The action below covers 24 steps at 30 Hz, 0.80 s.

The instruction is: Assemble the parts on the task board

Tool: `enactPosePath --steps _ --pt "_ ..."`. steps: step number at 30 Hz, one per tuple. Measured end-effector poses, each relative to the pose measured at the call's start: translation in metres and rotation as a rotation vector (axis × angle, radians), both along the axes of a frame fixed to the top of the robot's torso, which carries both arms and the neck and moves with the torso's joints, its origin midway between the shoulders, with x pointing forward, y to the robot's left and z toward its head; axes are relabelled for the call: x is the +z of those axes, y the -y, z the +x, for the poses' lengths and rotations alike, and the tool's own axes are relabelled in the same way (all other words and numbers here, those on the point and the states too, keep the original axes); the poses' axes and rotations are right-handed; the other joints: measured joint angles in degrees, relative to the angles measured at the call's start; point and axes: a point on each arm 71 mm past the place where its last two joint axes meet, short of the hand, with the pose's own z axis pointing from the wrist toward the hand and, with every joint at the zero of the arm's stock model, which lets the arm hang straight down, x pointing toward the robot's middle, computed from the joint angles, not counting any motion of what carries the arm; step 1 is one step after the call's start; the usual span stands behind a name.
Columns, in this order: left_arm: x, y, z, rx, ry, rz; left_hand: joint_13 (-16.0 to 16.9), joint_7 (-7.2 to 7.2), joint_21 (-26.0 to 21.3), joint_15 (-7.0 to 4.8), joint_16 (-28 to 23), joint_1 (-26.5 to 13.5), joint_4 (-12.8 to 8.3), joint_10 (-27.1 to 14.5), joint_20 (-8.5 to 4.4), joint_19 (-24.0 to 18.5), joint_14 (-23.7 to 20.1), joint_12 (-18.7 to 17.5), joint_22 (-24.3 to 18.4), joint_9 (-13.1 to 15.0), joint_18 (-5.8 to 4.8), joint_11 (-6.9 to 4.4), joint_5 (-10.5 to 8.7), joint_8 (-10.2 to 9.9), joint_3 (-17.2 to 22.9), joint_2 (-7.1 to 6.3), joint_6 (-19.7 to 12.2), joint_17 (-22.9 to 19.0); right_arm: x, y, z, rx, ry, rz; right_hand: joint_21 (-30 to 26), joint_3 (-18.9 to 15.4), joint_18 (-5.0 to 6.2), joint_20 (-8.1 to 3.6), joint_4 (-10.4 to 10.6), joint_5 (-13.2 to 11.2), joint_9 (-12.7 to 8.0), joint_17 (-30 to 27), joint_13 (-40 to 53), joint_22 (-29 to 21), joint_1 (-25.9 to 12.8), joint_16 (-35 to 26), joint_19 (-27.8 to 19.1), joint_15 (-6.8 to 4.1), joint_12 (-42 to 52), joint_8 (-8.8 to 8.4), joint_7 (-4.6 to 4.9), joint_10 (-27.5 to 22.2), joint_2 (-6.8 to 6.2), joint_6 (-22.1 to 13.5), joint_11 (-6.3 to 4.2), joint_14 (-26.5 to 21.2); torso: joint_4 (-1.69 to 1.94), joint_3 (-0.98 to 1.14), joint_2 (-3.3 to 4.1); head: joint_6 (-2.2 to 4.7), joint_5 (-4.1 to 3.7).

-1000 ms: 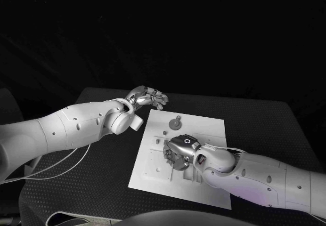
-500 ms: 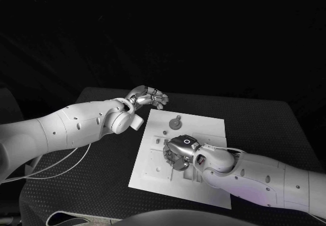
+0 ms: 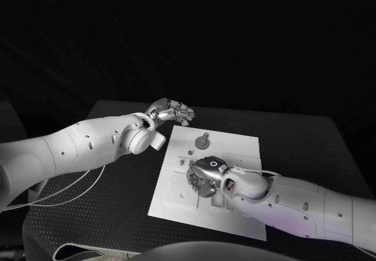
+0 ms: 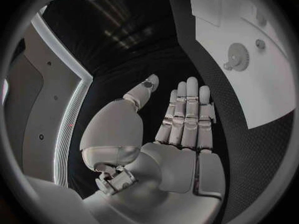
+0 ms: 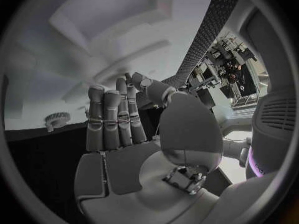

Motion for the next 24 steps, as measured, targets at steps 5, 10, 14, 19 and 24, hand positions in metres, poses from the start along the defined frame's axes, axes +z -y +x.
enactPosePath --steps 5,10,14,19,24 --pt "0.0000 0.0003 0.0001 -0.001 0.000 0.000 0.00 0.21 0.00 0.00 0.00 0.00 0.00 0.00 0.00 0.00 0.00 0.00 0.00 0.00 0.00 0.00 0.00 0.00 0.00 0.00 -0.21 0.04 0.0000 -0.0021 -0.0001 0.004 -0.002 -0.006 0.00 0.00 0.00 0.00 0.00 0.00 -0.05 0.00 0.00 0.00 -0.02 0.00 0.00 0.01 0.00 -0.05 0.00 0.00 0.01 0.00 0.00 0.01 0.00 -0.01 -0.02 0.01 -0.10" --pt "0.0000 -0.0001 -0.0001 0.000 0.000 0.000 0.04 0.21 0.00 0.00 0.00 0.00 0.00 0.00 0.00 0.00 0.00 0.00 0.04 0.00 0.00 0.00 0.00 0.00 0.00 0.00 -0.21 0.11 -0.0004 -0.0019 0.0003 0.004 -0.004 -0.013 -0.01 -0.15 0.00 0.01 -0.15 0.30 0.05 0.00 0.00 -0.01 -0.45 0.00 -0.01 0.03 0.00 -0.11 0.00 0.00 0.15 -0.01 0.00 0.02 -0.02 -0.01 -0.05 -0.04 -0.12" --pt "0.0000 -0.0007 -0.0001 0.001 0.000 0.000 0.04 0.21 0.00 0.00 0.00 0.00 0.00 0.00 0.00 0.00 0.00 0.00 0.04 0.00 0.00 0.00 0.00 0.00 0.00 0.00 -0.21 0.11 -0.0010 -0.0013 0.0010 -0.001 -0.009 -0.013 -0.15 -0.71 0.01 0.52 -0.71 3.88 0.01 -0.12 0.01 -0.02 -1.68 -1.11 -0.86 0.47 -1.03 -1.04 0.75 -0.91 1.37 -0.97 0.91 -0.29 -0.10 0.01 -0.08 0.21 -0.15" --pt "0.0001 -0.0004 -0.0002 0.001 0.000 0.000 0.04 0.21 0.00 0.00 -0.22 0.00 0.00 0.00 0.00 0.00 0.00 0.00 0.04 0.00 0.00 0.00 0.00 0.00 0.00 0.00 -0.20 0.19 -0.0015 0.0002 0.0020 -0.007 -0.020 -0.014 0.94 -3.63 0.07 0.88 -0.88 11.08 -0.52 -1.21 -0.01 0.04 -5.10 -2.15 -1.76 1.50 -2.35 -2.61 1.57 -3.12 -0.57 -3.37 1.83 -1.33 -0.10 0.03 -0.08 0.38 -0.27" --pt "0.0000 -0.0029 -0.0002 0.005 -0.001 0.002 0.03 0.21 0.00 0.00 -0.22 0.00 0.14 0.00 0.00 0.00 0.00 0.00 0.09 -0.06 0.00 0.00 0.00 0.00 -0.14 0.00 -0.21 0.24 -0.0012 0.0017 0.0006 -0.007 -0.032 -0.007 1.95 -6.58 0.06 1.17 -0.63 11.75 -1.18 -1.23 0.03 0.09 -6.20 -2.23 -3.33 2.96 -3.77 -4.75 3.31 -6.06 -2.71 -7.63 2.16 -3.19 -0.08 0.05 -0.08 0.43 -0.30"
